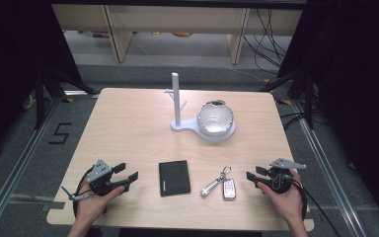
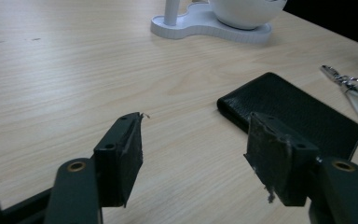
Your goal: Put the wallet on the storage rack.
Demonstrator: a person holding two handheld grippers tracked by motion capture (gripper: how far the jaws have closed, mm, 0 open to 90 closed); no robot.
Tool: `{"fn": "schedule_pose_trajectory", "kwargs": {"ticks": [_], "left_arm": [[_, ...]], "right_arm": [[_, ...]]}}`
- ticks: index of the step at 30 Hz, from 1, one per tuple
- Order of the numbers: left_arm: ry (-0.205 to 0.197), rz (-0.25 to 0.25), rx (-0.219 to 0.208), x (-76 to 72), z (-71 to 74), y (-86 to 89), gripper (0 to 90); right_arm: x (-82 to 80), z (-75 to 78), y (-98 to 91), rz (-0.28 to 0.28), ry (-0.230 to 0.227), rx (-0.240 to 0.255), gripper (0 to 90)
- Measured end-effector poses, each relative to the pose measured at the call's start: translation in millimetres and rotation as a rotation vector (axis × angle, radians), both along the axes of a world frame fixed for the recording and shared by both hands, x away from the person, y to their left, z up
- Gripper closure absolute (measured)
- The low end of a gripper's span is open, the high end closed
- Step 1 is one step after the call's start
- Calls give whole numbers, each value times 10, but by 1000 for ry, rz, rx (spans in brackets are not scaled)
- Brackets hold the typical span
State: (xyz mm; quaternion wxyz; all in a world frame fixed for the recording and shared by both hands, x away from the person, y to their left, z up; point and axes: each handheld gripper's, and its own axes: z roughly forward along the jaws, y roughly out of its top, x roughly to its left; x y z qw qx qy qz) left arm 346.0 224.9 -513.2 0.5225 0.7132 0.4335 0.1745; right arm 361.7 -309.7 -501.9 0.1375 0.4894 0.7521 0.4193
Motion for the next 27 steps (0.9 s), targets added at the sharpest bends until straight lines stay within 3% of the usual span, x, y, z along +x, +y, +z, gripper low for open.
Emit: {"fn": "schedule_pose_trajectory", "kwargs": {"ticks": [4, 5, 6, 11, 12, 14, 15, 16, 22, 23, 26, 27], "left_arm": [[39, -29, -20, 95, 36, -54, 379], [78, -49, -32, 178, 63, -119, 386], [78, -49, -32, 178, 63, -119, 390], [126, -116, -34, 390, 163, -292, 403], [146, -143, -10, 472, 201, -355, 403], [147, -150, -5, 522, 210, -395, 408], [146, -158, 2, 556, 217, -427, 410], [145, -167, 10, 587, 221, -457, 410], [166, -185, 55, 692, 233, -595, 415], [179, -184, 58, 711, 230, -619, 418], [194, -188, 65, 732, 224, -650, 422], [198, -188, 68, 738, 222, -667, 422]], "right_arm": [[20, 3, -5, 8, 10, 6, 480], [1, 13, 18, -10, 36, 22, 480], [21, 14, -6, 9, -2, -20, 480], [4, 47, 27, 9, 33, 3, 480], [8, 45, 32, 5, 27, 2, 480], [3, 55, 38, 10, 19, 14, 480], [-9, 72, 35, 4, 33, 6, 480], [7, 77, 11, 22, 7, -23, 480], [16, 83, 16, 28, 6, -15, 480], [13, 93, 17, 26, 10, -36, 480], [20, 81, 34, 27, -4, -36, 480], [9, 76, 62, 20, 21, -4, 480]]}}
